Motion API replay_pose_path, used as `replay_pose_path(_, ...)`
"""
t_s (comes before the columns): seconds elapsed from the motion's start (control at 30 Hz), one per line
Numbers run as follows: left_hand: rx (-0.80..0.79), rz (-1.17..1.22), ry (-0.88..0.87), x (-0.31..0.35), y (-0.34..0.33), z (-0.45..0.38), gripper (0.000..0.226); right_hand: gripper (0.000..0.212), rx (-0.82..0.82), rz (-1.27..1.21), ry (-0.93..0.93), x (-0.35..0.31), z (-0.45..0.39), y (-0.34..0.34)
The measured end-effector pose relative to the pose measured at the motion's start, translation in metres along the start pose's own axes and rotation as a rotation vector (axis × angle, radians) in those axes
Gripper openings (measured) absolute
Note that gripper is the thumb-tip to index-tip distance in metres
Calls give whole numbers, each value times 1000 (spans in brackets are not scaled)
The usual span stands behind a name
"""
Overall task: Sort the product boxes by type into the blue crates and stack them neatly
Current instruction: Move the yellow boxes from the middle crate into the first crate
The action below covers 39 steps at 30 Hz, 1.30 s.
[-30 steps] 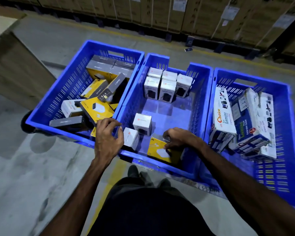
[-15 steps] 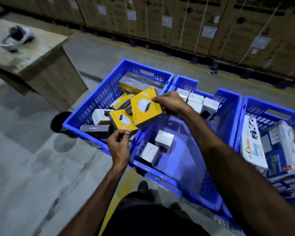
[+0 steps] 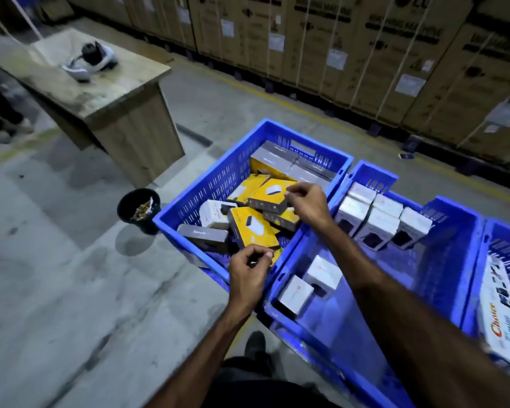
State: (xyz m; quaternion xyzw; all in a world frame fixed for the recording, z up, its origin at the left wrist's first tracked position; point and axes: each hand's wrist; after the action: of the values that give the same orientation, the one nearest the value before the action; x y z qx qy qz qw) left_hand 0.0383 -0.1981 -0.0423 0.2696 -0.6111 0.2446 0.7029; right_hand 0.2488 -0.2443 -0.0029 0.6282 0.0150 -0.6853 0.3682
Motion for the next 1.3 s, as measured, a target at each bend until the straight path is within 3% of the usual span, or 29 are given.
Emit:
replay_pose_path(0.17, -125, -131, 13, 8, 29, -43, 19, 13, -170, 239, 139, 3, 56, 5)
replay_pose_path(0.33, -133, -744, -206, 22, 81, -118, 17, 13, -265, 277, 135, 19, 107, 2)
replay_pose_path(0.43, -313, -1204, -252, 25, 102, -166, 44, 16, -172, 324, 175, 29, 125, -8)
replay_pose_path(0.57, -547, -1485, -130, 17, 103, -207, 86, 20, -57, 377, 230, 32, 137, -22)
replay_pose_path(0.77, -653, -1778, -144, 2, 82, -224, 80, 21, -28, 382, 232, 25, 139, -31)
replay_pose_path(0.9, -637, -1697, -127, 31, 89, -217, 83, 12, -39, 307, 242, 27, 141, -30)
replay_pose_path(1.07, -407, -1537, -196, 77, 119, -194, 80, 23, -29, 247, 216, 30, 138, -28)
replay_pose_path(1.13, -302, -1307, -175, 85, 128, -175, 79, 22, -30, 220, 211, 30, 136, -27)
replay_pose_path(1.3, -115, -461, 92, 73, 127, -127, 73, 20, -31, 99, 160, 25, 131, -25)
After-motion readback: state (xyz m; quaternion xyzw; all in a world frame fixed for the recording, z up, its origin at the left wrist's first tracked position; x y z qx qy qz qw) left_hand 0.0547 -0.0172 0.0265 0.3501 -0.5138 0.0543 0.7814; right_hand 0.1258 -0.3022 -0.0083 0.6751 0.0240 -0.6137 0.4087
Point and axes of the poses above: each hand's wrist, its own z-axis away from the middle knuckle, its own y-axis out of the back of the hand, x = y × z, and after that the axes turned 3 degrees about -x, right-handed
